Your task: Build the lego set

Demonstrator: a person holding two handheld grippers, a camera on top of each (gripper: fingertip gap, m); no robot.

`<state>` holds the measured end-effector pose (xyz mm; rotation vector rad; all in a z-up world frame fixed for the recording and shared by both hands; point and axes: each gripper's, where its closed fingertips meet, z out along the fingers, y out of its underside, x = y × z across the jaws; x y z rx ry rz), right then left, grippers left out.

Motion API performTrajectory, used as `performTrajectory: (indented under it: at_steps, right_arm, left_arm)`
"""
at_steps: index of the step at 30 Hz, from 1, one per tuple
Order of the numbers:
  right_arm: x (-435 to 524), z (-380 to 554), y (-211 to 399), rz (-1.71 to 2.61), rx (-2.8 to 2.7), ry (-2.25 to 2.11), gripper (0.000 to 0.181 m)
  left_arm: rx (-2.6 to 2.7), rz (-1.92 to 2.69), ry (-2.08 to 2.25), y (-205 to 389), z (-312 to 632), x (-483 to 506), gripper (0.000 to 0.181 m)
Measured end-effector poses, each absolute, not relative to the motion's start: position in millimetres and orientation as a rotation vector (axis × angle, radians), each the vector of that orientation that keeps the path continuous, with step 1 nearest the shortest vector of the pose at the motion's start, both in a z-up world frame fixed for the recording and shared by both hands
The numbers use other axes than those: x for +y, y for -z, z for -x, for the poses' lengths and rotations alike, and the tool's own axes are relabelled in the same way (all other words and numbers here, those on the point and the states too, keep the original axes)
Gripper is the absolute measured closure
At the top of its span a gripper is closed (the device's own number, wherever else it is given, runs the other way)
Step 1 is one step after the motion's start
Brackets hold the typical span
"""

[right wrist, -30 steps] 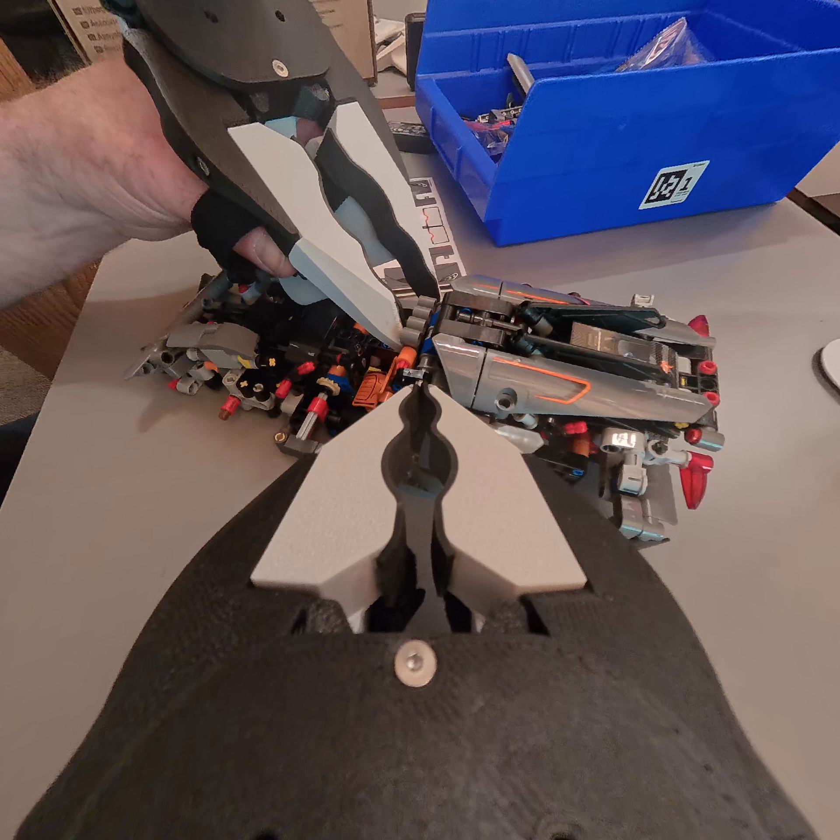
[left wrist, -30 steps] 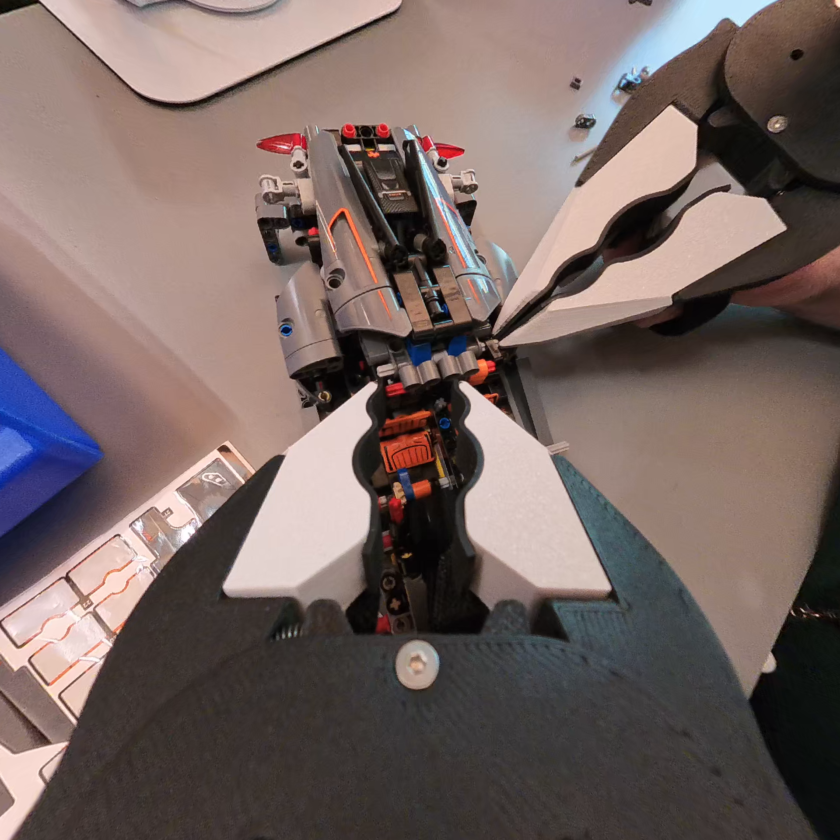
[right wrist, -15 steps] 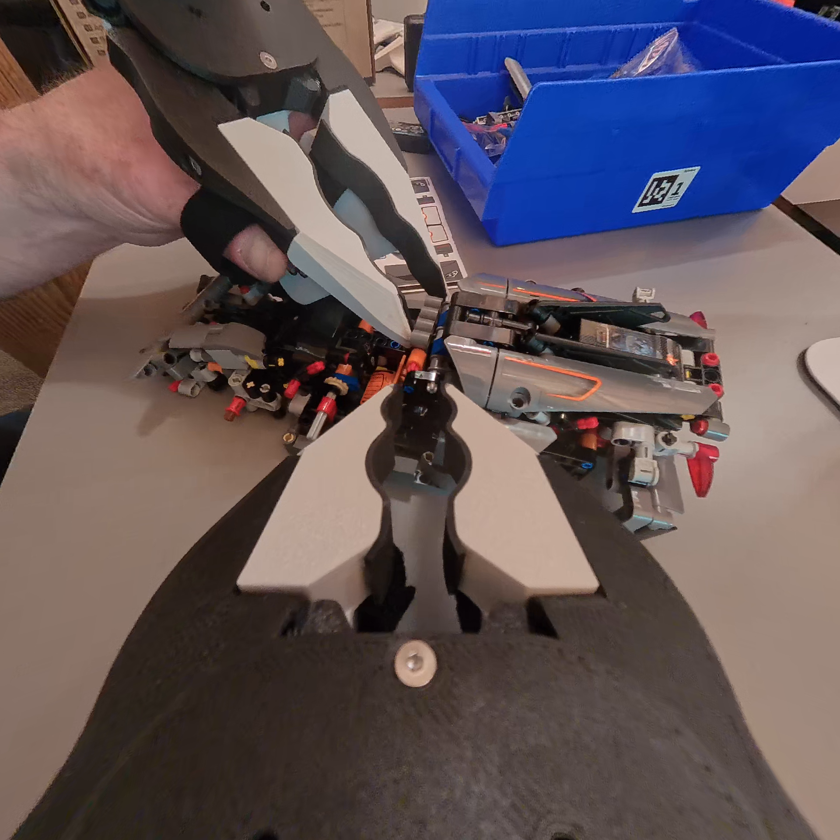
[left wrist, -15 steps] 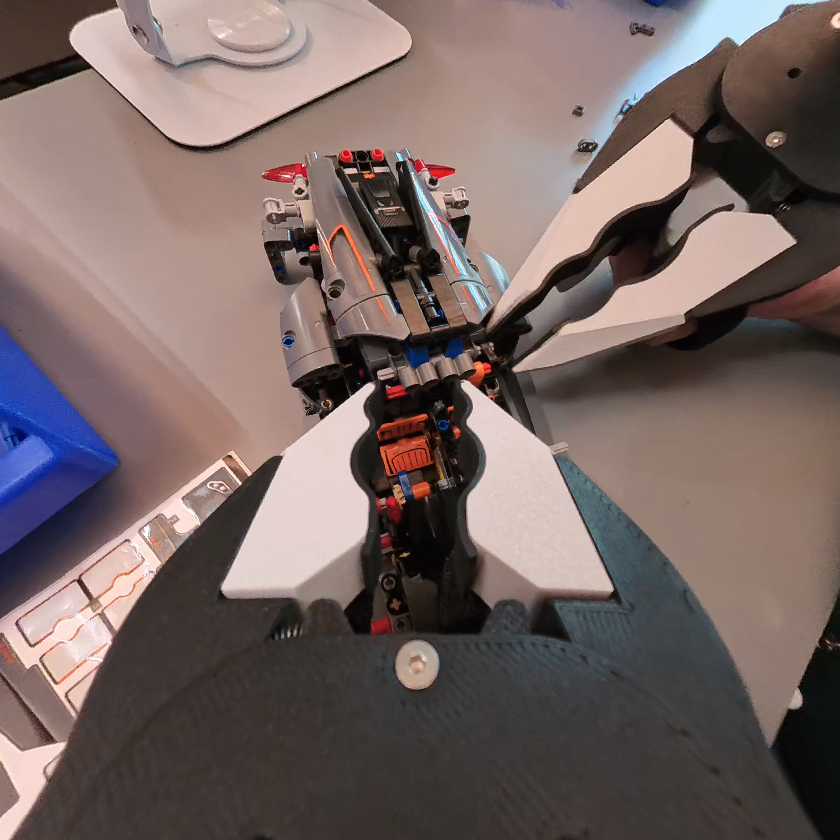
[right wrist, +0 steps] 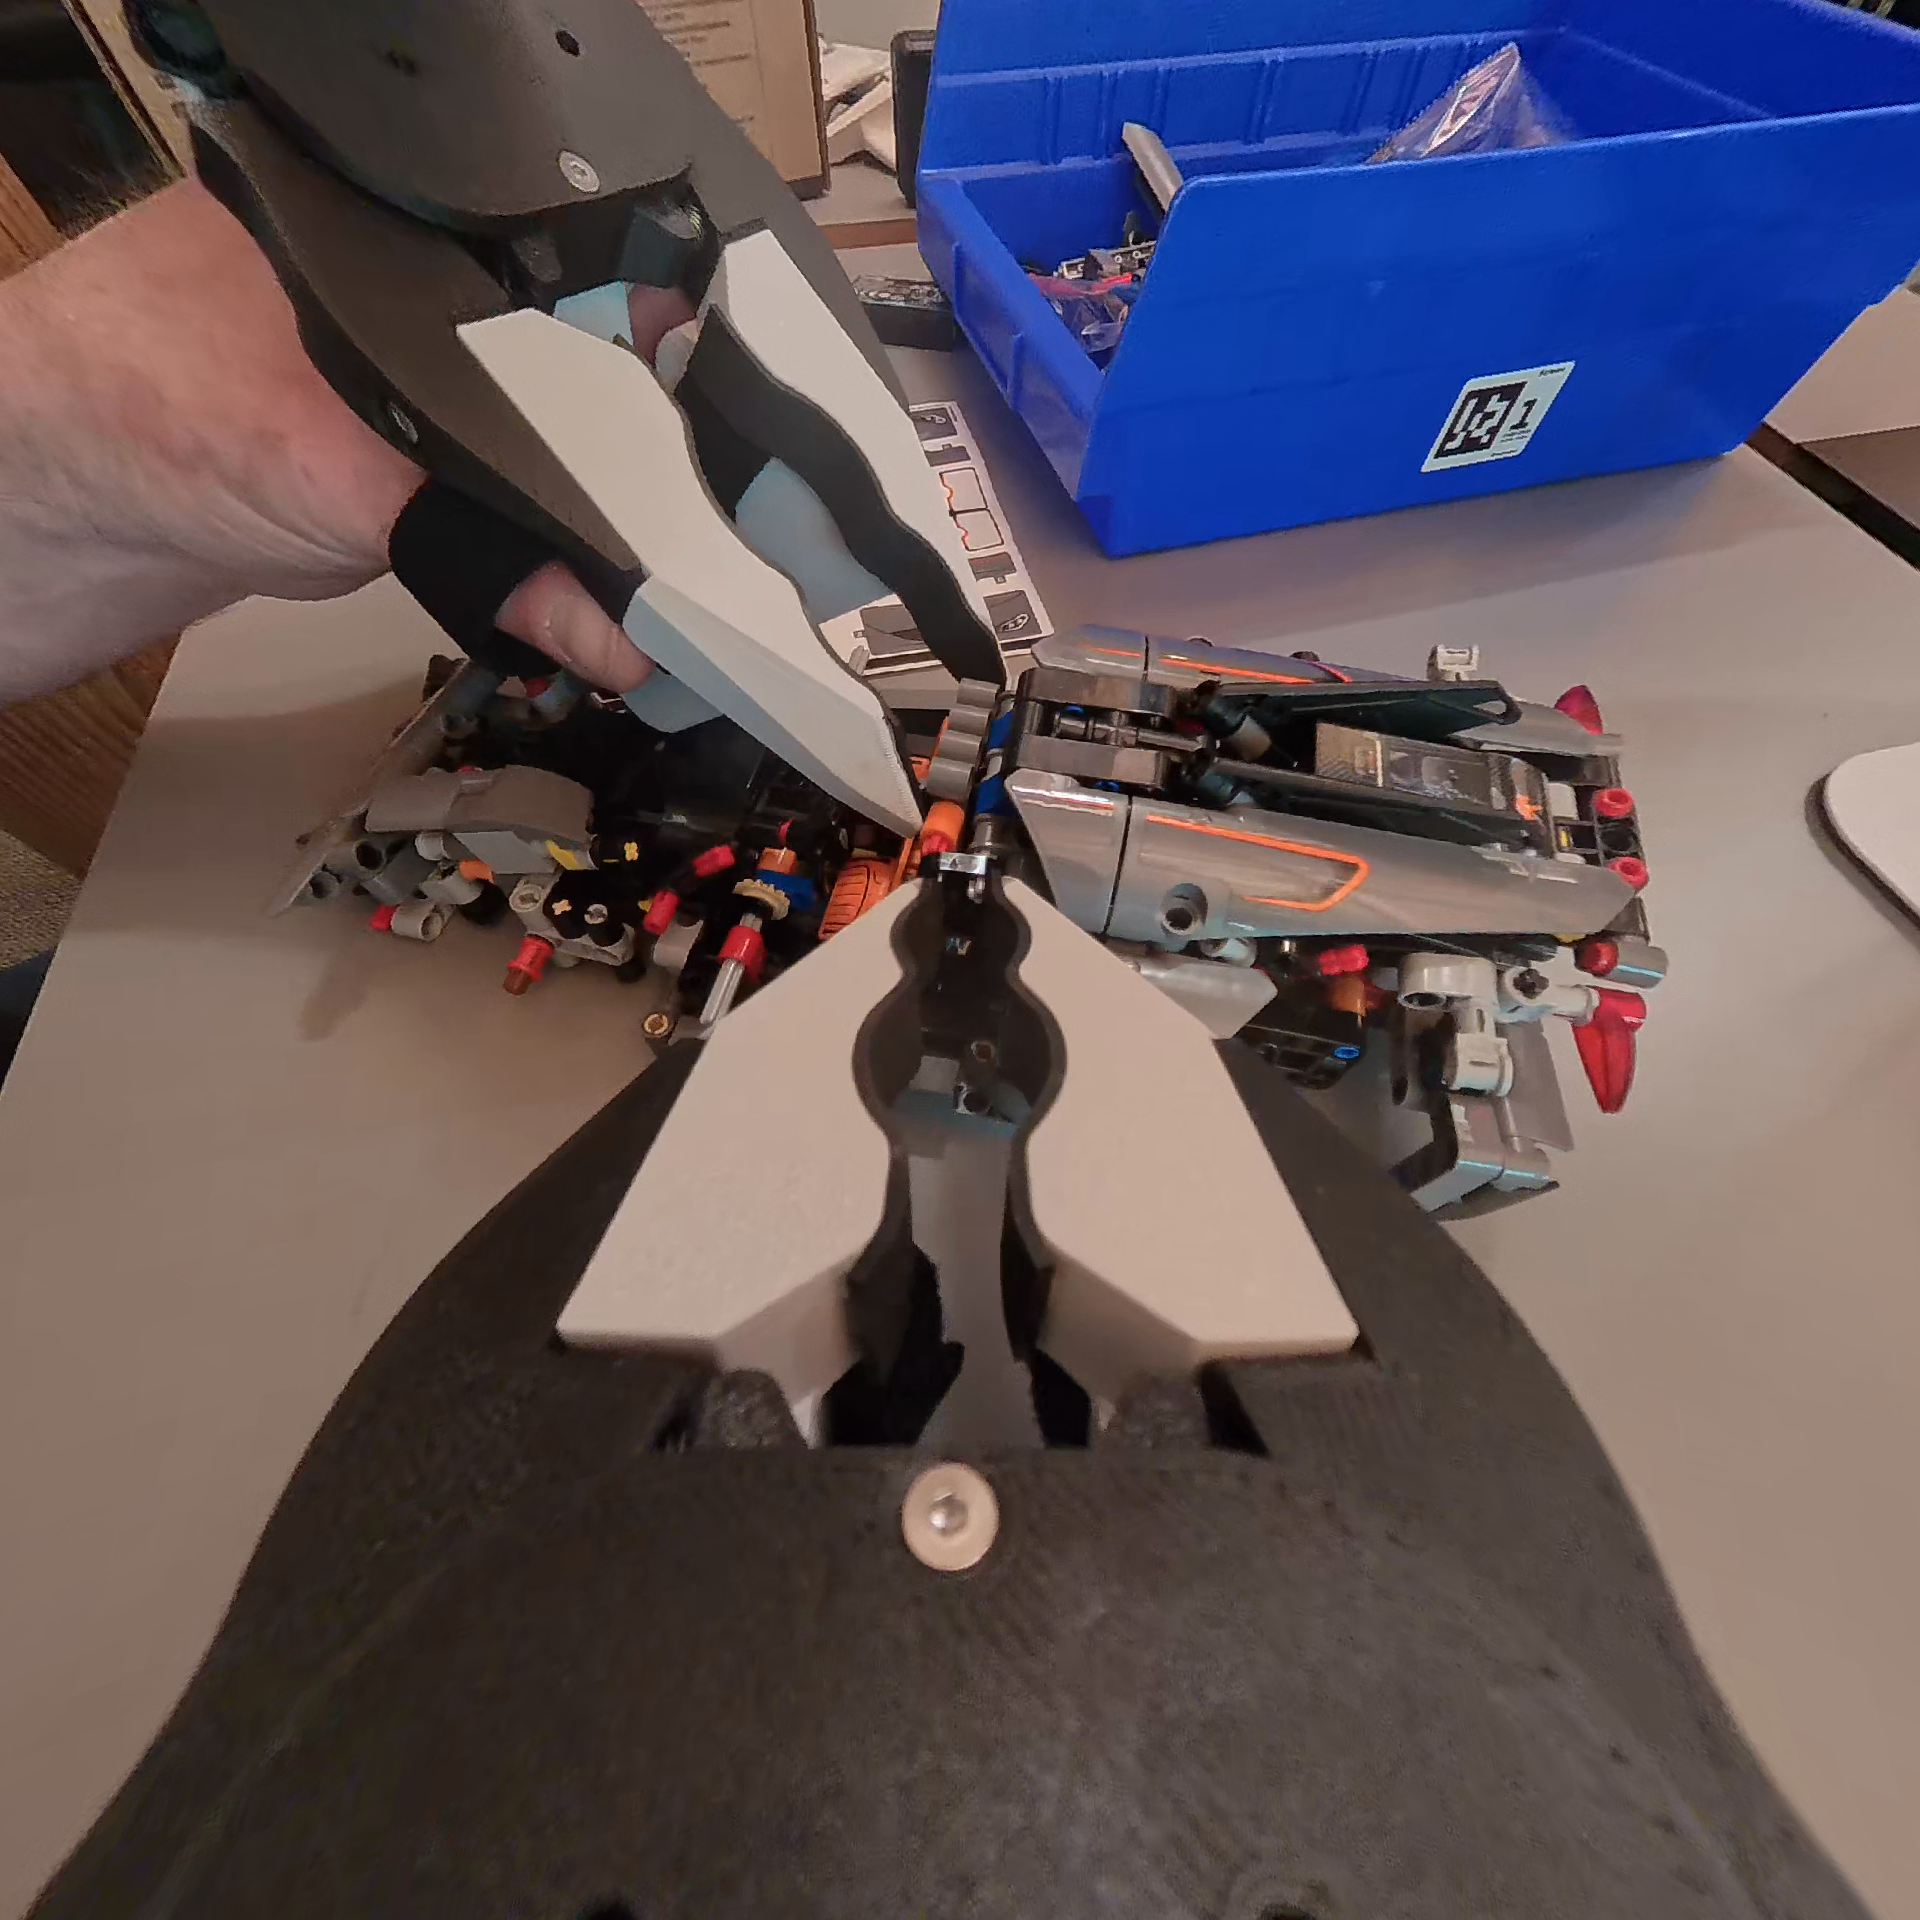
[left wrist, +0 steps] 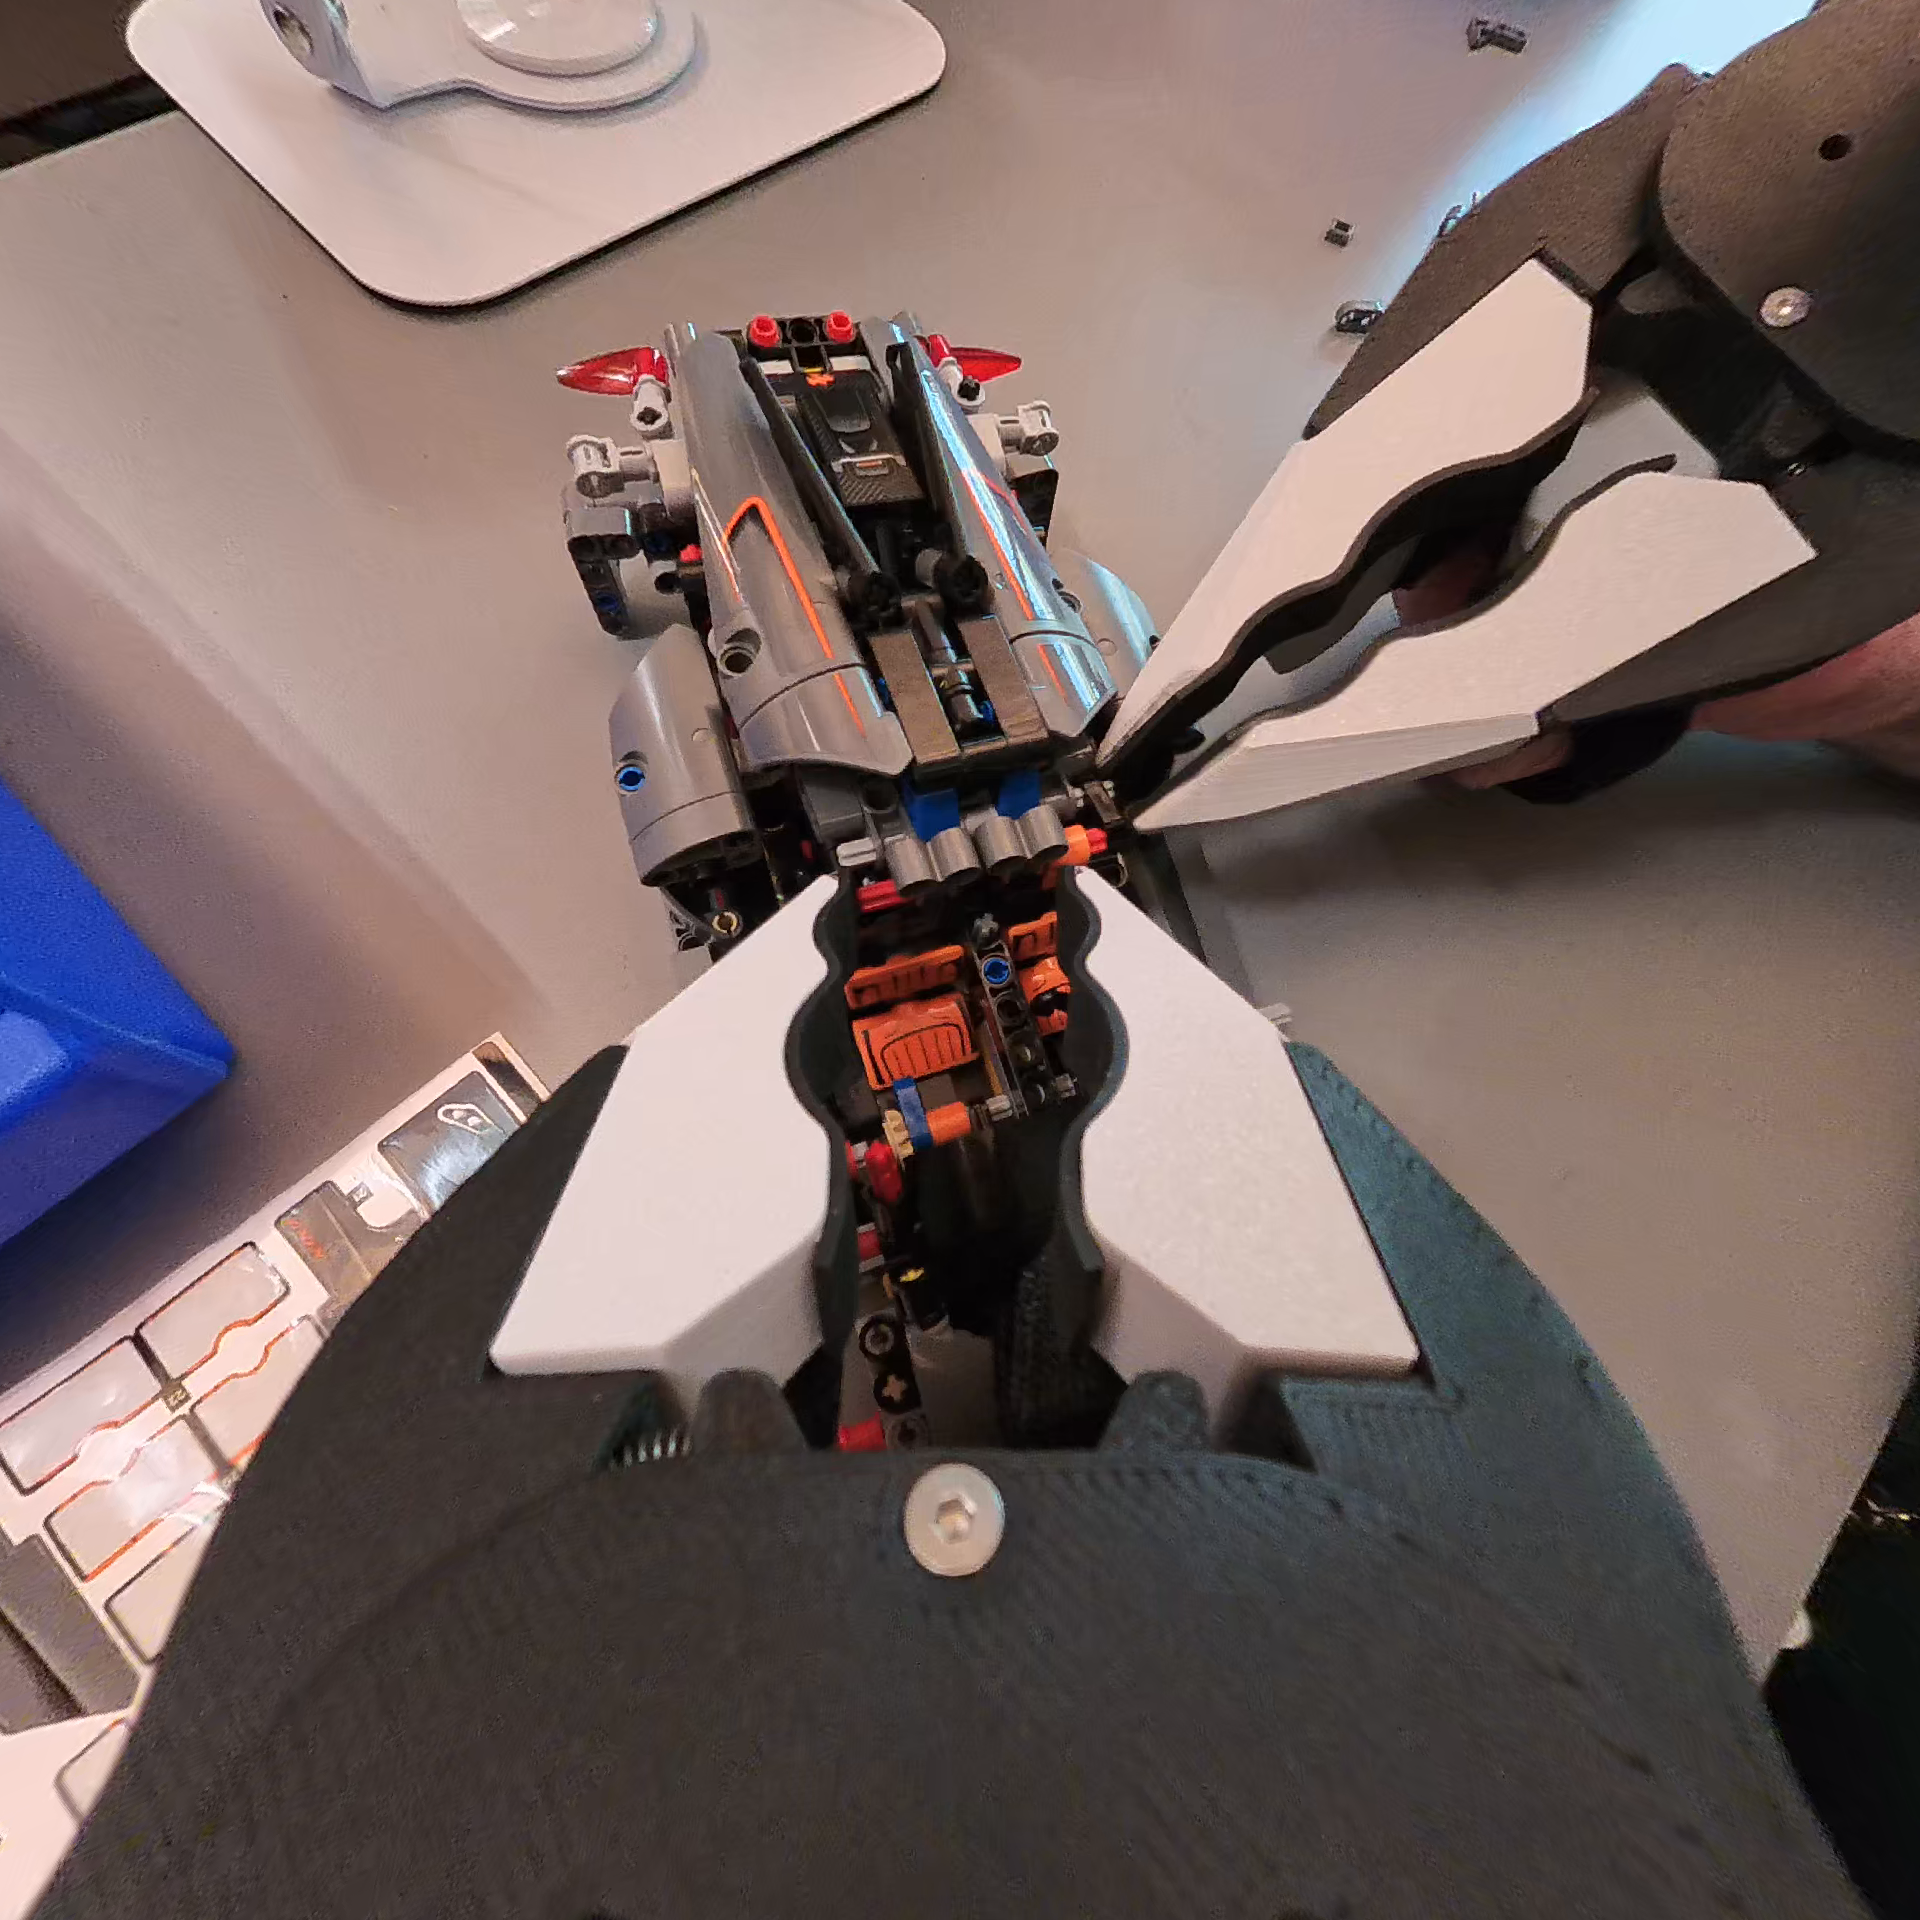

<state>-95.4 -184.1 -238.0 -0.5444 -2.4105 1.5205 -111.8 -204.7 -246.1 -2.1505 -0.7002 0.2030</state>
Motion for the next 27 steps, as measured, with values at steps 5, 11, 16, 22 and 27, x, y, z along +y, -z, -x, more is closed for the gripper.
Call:
performTrajectory:
  at_steps: [5, 11, 16, 22, 27]
  right_arm:
    - [-183.6, 96.1, 237.6, 0.559, -2.414, -1.533, 0.169]
    - [-177.1, 103.3, 238.1, 0.586, -2.354, -1.426, 0.163]
    - [-163.4, 111.7, 239.1, 0.687, -2.326, -1.417, 0.163]
    - [-153.4, 119.7, 238.6, 0.766, -2.293, -1.443, 0.169]
    - [-151.8, 121.5, 239.9, 0.759, -2.297, -1.427, 0.170]
  left_arm:
    - [-0.730, 2.134, -0.183, 246.6, 114.4, -203.0, 0.146]
    - [-0.830, 2.103, -0.213, 247.2, 118.4, -195.1, 0.145]
    - [-0.985, 2.010, -0.231, 245.5, 118.5, -180.3, 0.141]
    - [-1.080, 1.913, -0.204, 243.1, 118.0, -169.2, 0.137]
    - [-1.104, 1.895, -0.219, 243.1, 118.7, -167.5, 0.135]
